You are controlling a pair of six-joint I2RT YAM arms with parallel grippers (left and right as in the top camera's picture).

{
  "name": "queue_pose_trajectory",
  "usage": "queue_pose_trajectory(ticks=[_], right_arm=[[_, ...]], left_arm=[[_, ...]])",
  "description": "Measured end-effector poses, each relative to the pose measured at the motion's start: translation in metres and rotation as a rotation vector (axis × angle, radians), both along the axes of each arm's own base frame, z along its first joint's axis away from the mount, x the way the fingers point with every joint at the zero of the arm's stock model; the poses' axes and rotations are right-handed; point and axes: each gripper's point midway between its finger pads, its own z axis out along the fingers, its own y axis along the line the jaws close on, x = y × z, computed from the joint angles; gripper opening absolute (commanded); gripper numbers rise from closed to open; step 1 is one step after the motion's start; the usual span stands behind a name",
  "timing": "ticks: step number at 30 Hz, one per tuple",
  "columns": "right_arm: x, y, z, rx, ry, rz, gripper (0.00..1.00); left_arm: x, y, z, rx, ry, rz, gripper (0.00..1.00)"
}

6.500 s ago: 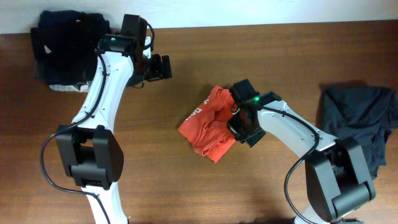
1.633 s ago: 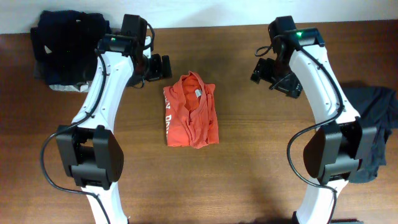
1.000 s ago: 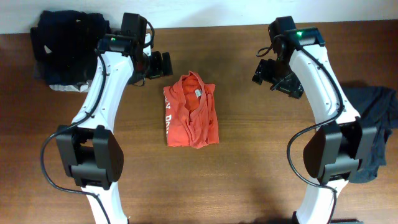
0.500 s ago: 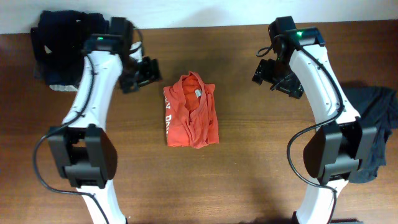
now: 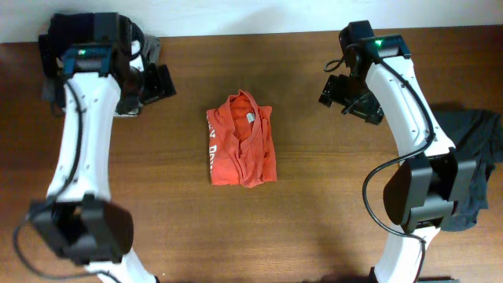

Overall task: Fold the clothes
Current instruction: 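Lower the left gripper to the folded red shirt and grasp it, then carry the folded shirt with the left gripper onto the clothes stack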

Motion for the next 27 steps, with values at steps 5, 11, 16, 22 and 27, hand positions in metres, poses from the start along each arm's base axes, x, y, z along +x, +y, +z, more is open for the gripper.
queue_pose_trajectory(ticks=[5,11,16,22,27], right_arm=[[0.0,0.0,0.0,0.0,0.0,0.0,0.99],[0.0,0.0,0.0,-0.003,0.0,0.0,0.99],[0.0,0.0,0.0,-0.003,0.0,-0.001,0.98],[0.0,0.0,0.0,-0.003,0.0,0.0,0.99],[0.0,0.0,0.0,-0.003,0.0,-0.001,0.99]], left_arm=[[-0.026,0.01,0.046,0.05,-0.099,0.049,0.94],[-0.057,0.017,0.044,0.056,-0.223,0.106,0.99],[-0.057,-0.003,-0.001,-0.051,-0.28,0.054,0.99],[-0.044,-0.039,-0.067,-0.236,-0.216,-0.048,0.99],[-0.035,-0.062,-0.106,-0.361,-0.125,-0.103,0.99]])
